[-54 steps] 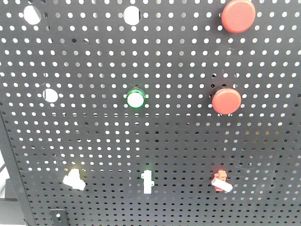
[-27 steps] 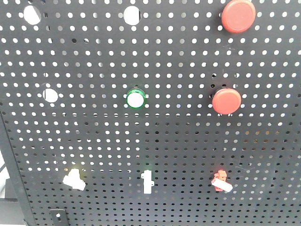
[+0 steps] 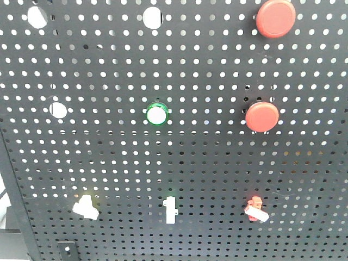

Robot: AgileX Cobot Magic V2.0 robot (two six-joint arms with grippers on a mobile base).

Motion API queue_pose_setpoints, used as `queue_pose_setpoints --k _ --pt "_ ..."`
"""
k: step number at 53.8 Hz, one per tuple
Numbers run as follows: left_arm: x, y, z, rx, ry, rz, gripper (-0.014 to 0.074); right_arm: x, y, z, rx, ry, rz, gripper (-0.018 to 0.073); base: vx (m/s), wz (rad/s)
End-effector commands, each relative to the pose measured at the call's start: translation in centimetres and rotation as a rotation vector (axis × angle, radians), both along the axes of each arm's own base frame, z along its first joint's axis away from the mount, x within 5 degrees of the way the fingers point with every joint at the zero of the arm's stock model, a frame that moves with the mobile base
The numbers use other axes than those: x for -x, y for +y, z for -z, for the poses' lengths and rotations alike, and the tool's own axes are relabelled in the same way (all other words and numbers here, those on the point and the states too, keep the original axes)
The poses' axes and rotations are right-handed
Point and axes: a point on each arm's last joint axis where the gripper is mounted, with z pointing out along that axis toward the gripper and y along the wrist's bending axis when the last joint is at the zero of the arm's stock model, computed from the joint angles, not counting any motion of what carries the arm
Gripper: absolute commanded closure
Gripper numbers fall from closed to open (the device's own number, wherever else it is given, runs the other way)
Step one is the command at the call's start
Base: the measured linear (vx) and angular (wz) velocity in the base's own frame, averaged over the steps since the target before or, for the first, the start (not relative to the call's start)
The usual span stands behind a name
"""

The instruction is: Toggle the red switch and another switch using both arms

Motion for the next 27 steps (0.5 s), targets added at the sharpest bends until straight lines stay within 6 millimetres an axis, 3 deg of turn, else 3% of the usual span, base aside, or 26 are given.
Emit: queue_pose_setpoints --k 1,18,24,27 --pt "0.4 0.3 -1.0 0.214 -0.140 0.019 0.0594 0.4 0.0 -1.6 -0.001 -0.116 0.007 0.0566 0.00 0.00" --pt "1.2 0.6 -3.4 0.239 -0.368 0.011 0.0594 1.6 -0.1 -6.0 -0.110 -0.246 -0.016 0.0566 0.00 0.00" --pt "2.0 0.5 -6.3 0.228 -0.408 0.025 0.0594 2.5 -0.1 -8.7 -0.070 -0.256 -0.011 0.0566 0.00 0.00" --pt "2.6 0.3 -8.8 0.167 -0.420 0.031 0.0594 2.9 -0.1 -10.9 -0.037 -0.258 -0.003 0.0566 0.00 0.00"
